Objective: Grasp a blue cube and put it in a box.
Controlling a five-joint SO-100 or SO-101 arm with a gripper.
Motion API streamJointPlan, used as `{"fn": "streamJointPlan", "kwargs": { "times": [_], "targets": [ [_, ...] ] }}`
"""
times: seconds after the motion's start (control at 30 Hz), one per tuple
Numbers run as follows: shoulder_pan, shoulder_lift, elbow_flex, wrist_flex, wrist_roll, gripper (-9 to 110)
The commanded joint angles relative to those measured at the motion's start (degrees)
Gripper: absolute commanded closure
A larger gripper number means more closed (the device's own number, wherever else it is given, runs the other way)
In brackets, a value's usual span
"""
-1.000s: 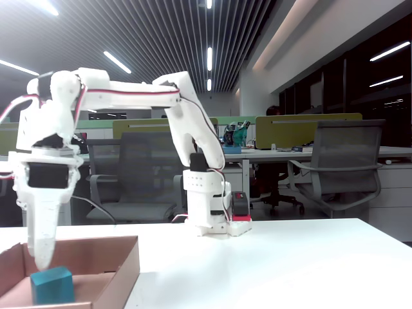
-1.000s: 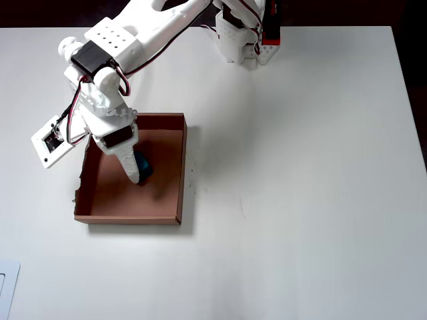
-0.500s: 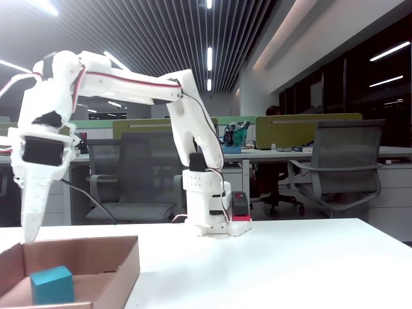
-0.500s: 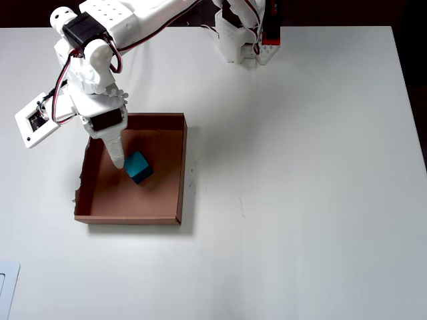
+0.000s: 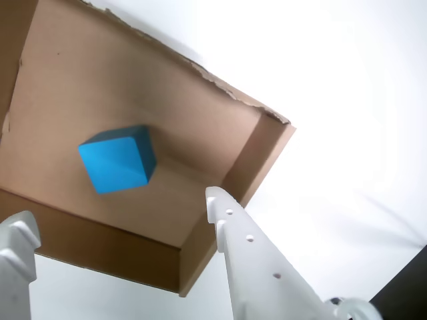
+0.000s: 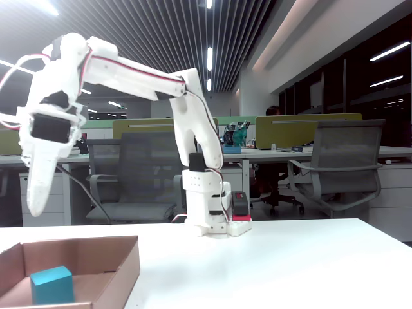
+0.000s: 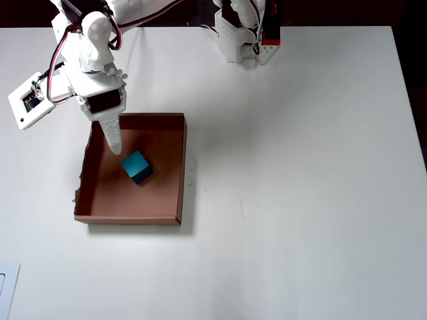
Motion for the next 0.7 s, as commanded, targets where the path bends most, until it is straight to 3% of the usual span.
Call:
{"fn": "streamJointPlan", "kwargs": {
  "times": [0.0, 0.67],
  "targets": [
    [0.44, 5.71, -1.41, 0.18, -0.97, 70],
    [-1.49, 26.63, 14.33, -0.18, -5.63, 70]
  ]
}}
